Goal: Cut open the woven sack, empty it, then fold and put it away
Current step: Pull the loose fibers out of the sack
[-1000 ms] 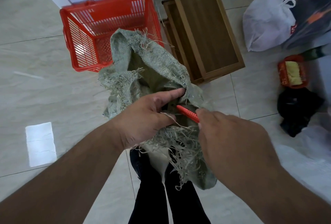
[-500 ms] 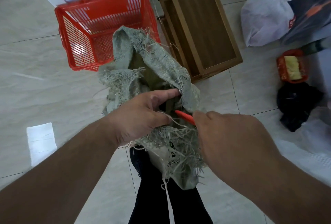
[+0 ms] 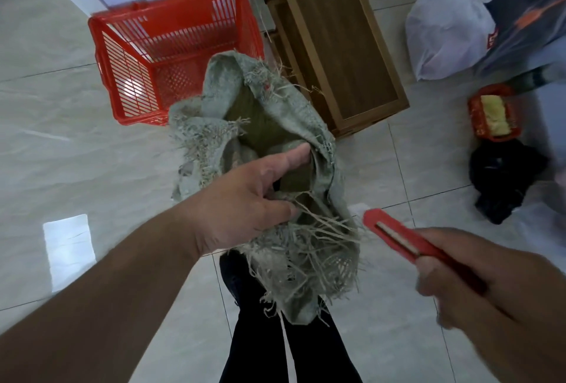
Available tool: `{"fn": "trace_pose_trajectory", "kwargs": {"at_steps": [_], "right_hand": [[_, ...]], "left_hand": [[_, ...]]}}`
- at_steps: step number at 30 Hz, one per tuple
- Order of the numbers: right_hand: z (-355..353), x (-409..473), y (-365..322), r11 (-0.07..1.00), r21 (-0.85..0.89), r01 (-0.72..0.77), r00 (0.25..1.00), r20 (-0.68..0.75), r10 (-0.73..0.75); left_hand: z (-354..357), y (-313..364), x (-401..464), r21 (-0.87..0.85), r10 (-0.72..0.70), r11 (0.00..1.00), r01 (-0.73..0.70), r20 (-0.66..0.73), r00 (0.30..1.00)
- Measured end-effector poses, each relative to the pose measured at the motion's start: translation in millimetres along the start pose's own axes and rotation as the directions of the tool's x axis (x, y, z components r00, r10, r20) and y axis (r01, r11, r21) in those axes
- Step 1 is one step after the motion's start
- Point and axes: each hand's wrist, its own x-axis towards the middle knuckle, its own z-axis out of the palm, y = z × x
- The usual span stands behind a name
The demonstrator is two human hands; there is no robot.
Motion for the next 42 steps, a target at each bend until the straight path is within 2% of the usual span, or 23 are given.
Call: {"fn": "trace_pose_trajectory", "kwargs": {"at_steps": [4,12,15,21,24,28,31,34,36,39,42], "right_hand": [[22.4,26.3,-16.5,0.99,0.141,-0.024,0.999,0.035,0.02],[54.0,53.5,-38.9,1.0,-0.008,0.009,0.999,0.04,-0.009],[61.5,54.7,-38.4,1.0,-0.015,-0.017,0.999,0.04,0.018],[63.5,58.2,-35.1,0.999,-0.046,-0.01,0.997,0.071,0.013],[60.2,62.6,-36.1,0.999,-0.05,-0.016,0.998,0.055,0.019],[75.1,58.2,-29.8,0.989,-0.141,0.038,0.999,0.033,-0.033],[84.5,35.7,-9.9,0.975,-0.22,0.025,0.992,0.123,0.002],[70.9,24.4,20.3,0.99,-0.101,-0.101,0.991,0.079,0.109],[50.1,19.1,32.0,0.973,0.137,-0.185,0.981,0.09,0.174],[31.3,12.4,31.5,0.903,0.38,-0.2,0.976,-0.003,0.218],[31.7,18.9,18.3,0.836,0.496,-0.236,0.955,-0.042,0.294]], "left_hand": [[0.6,5.5,-3.0,0.019,-0.005,1.0,0.005,-0.002,1.0],[2.3,14.0,-1.1,-0.039,0.006,0.999,-0.007,-0.009,1.0],[-0.2,13.9,2.2,-0.055,-0.036,0.998,0.036,-0.007,0.999],[-11.2,23.8,18.5,0.224,-0.215,0.956,0.191,0.086,0.973],[-8.6,31.4,22.6,0.264,-0.237,0.945,0.195,0.139,0.961],[-14.3,32.0,20.6,0.172,-0.197,0.97,0.172,0.139,0.971],[-18.0,28.1,14.5,0.002,-0.133,0.991,0.133,0.127,0.983],[-11.7,23.3,17.0,-0.009,-0.099,0.995,0.101,0.13,0.987],[-7.7,24.3,22.6,-0.054,-0.067,0.996,0.074,0.119,0.991],[-8.5,26.3,22.3,-0.023,-0.03,0.999,0.033,0.092,0.995],[-6.5,25.5,19.4,-0.04,-0.009,0.999,0.013,0.091,0.996]]}}
